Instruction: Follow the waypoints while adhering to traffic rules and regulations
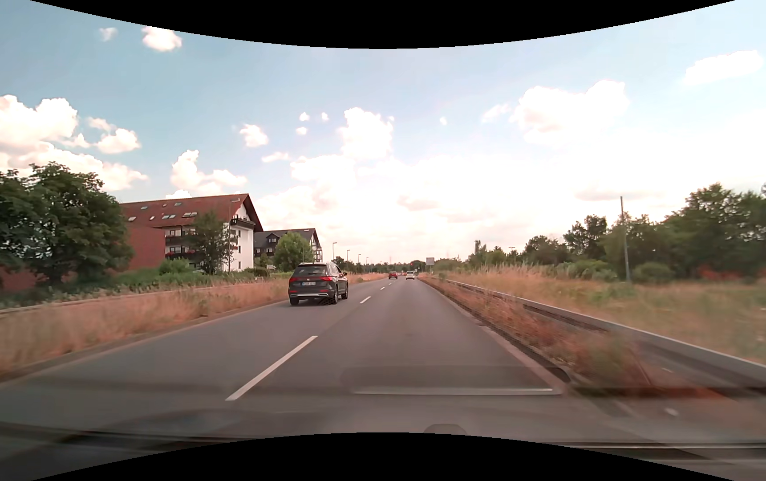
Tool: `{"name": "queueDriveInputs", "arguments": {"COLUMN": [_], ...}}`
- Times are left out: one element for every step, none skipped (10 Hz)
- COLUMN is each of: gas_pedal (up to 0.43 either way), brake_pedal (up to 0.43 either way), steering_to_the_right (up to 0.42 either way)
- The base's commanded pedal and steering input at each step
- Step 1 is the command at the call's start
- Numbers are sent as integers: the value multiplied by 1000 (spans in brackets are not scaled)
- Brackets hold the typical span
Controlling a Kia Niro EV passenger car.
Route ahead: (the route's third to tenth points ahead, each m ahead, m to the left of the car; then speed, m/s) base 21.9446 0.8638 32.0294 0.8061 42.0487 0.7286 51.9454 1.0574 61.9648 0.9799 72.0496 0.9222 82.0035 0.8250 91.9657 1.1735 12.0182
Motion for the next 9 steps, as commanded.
{"name": "queueDriveInputs", "arguments": {"gas_pedal": [87,87,87,87,87,87,87,87,79], "brake_pedal": [0,0,0,0,0,0,0,0,0], "steering_to_the_right": [-4,-4,-4,-4,-4,-4,-4,-4,-4]}}
